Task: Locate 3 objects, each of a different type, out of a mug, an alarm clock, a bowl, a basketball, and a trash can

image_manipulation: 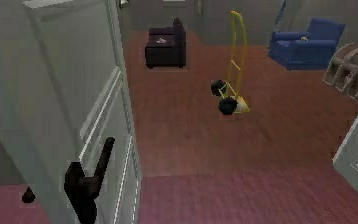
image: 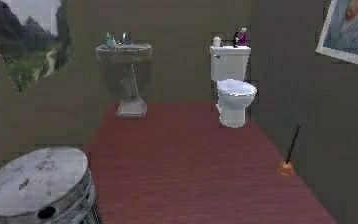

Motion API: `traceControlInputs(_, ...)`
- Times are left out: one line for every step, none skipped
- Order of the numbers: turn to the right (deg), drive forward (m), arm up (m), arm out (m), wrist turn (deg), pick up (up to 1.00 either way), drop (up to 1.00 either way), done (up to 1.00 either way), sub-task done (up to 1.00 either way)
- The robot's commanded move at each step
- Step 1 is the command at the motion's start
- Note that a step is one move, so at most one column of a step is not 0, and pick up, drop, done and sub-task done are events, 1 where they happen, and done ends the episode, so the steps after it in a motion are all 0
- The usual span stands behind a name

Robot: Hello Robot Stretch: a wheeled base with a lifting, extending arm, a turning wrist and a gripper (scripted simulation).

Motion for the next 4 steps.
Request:
traceControlInputs(-39.0, 0.0, 0.0, 0.0, 0.0, 0.0, 0.0, 0.0, 0.0)
traceControlInputs(0.0, 0.0, 0.0, 0.0, 0.0, 0.0, 0.0, 0.0, 1.0)
traceControlInputs(-45.0, 0.0, 0.0, 0.0, 0.0, 0.0, 0.0, 0.0, 0.0)
traceControlInputs(-45.0, 0.0, 0.0, 0.0, 0.0, 0.0, 0.0, 0.0, 0.0)
